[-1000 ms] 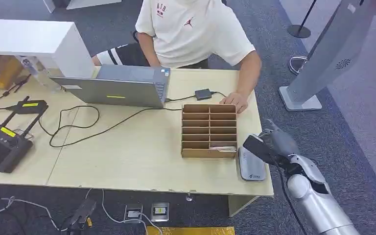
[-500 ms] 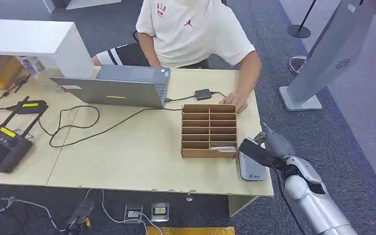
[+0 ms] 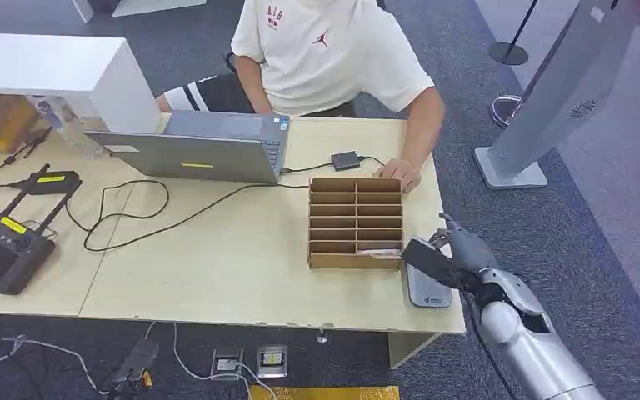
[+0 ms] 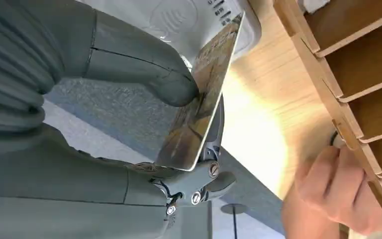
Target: Pass the card to the sensor for recognition and then transmit it.
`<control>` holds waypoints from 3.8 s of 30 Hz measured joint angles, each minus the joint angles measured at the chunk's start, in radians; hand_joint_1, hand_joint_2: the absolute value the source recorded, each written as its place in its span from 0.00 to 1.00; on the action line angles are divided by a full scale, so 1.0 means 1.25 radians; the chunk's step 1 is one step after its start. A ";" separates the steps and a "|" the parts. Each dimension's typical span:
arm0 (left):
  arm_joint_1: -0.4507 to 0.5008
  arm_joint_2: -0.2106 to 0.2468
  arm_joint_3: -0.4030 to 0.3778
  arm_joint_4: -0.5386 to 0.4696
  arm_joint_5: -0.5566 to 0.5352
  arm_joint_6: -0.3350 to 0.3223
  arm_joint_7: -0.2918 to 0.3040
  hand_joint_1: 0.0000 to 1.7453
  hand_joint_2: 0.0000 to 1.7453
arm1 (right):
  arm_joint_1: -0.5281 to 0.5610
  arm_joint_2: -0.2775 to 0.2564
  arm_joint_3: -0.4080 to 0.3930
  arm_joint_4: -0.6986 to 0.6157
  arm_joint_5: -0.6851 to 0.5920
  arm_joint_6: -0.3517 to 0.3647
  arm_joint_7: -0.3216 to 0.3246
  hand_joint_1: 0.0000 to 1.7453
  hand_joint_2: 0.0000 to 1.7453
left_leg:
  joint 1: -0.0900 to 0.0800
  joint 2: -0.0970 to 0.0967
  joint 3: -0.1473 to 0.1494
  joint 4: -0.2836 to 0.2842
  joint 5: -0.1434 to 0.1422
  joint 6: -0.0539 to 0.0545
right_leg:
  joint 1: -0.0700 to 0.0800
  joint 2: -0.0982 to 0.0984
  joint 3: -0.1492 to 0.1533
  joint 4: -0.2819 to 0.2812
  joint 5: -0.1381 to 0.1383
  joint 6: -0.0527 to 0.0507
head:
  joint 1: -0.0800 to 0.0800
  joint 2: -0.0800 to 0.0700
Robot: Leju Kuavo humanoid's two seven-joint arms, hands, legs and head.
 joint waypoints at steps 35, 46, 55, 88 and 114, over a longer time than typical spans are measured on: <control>-0.006 0.005 0.000 -0.017 -0.016 0.011 -0.003 0.00 0.00 | -0.114 -0.042 -0.062 -0.034 0.064 0.056 -0.071 1.00 1.00 | 0.000 0.002 0.000 0.000 0.000 0.000 | 0.000 0.001 0.000 0.000 0.001 0.000 | -0.001 0.000; -0.024 -0.005 0.000 -0.014 -0.045 -0.005 -0.010 0.00 0.00 | -0.269 -0.039 -0.095 -0.007 0.121 0.061 -0.137 1.00 1.00 | 0.000 0.002 -0.001 0.000 0.000 0.000 | 0.000 0.001 -0.001 0.000 0.001 0.000 | 0.000 0.000; -0.048 -0.013 -0.001 -0.014 -0.079 -0.022 -0.008 0.00 0.00 | -0.341 0.005 -0.081 0.125 0.135 0.011 -0.152 1.00 1.00 | 0.000 0.002 -0.001 0.000 0.000 0.000 | 0.000 0.001 0.000 0.000 0.001 0.000 | 0.000 0.000; 0.004 0.017 0.000 -0.038 -0.033 0.029 -0.042 0.00 0.00 | -0.306 0.072 -0.127 0.109 -0.333 0.072 -0.163 0.00 1.00 | 0.000 0.002 0.000 0.000 0.000 0.000 | 0.000 0.001 -0.001 0.000 0.001 -0.001 | 0.000 0.000; 0.037 0.013 0.000 -0.021 0.003 0.068 -0.074 0.00 0.00 | 0.048 0.009 -0.140 -0.438 -0.327 0.065 -0.047 0.00 1.00 | 0.001 0.002 0.000 0.000 -0.001 -0.001 | 0.001 0.002 -0.001 0.000 0.000 -0.001 | 0.000 0.000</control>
